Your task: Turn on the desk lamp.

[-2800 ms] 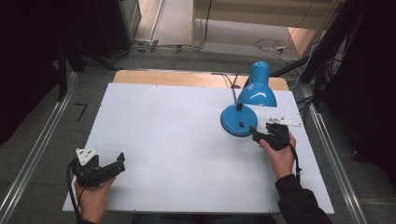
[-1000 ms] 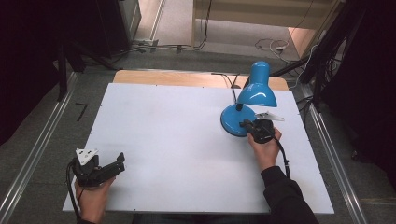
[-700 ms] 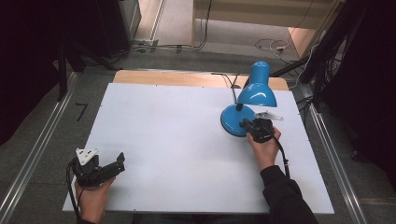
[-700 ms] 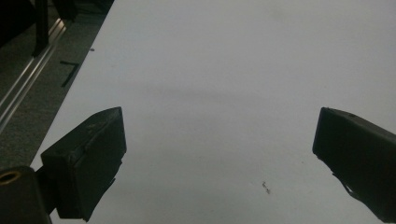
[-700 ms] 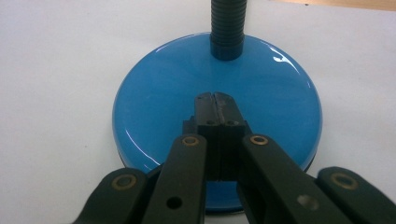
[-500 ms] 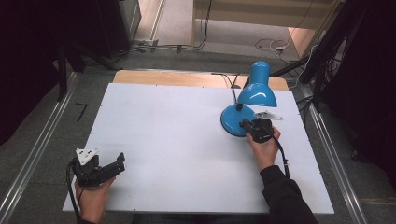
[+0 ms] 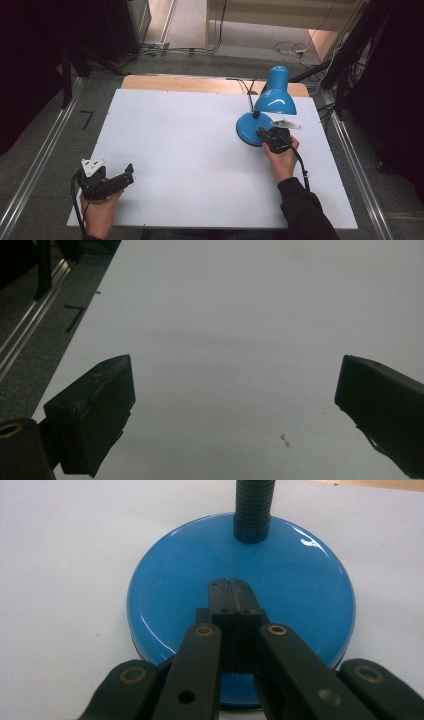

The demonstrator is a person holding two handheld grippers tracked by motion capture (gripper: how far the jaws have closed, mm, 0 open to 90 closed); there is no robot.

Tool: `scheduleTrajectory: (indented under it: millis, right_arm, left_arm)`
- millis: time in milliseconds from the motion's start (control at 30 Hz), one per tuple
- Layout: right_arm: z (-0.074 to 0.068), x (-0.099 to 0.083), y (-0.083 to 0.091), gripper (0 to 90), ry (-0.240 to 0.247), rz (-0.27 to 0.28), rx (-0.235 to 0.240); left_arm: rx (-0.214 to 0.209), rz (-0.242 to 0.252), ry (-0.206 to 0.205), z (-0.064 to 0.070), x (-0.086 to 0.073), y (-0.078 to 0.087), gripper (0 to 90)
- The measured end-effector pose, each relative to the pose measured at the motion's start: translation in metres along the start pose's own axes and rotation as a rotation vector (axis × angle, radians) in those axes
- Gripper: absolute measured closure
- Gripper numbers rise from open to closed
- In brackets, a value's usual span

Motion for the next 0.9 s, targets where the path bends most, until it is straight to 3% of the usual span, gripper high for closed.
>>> scheduleTrajectory:
  millis: [900]
  right_arm:
    - [-0.0024, -0.0013, -0.0007, 88.0, 0.012, 0.007, -0.005]
  left_arm:
    - [-0.001, -0.001, -0.001, -0.0003, -0.0002, 0.0005, 3.3]
Point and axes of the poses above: each handheld gripper's, and its own axes: y roughly backward along the jaws, x roughly out of its top, z roughly to its right, the point moved 3 cm from there along -y, roughly forward along the jaws, and after that the axes turned 9 degrees about y, right-handed, at the moved point
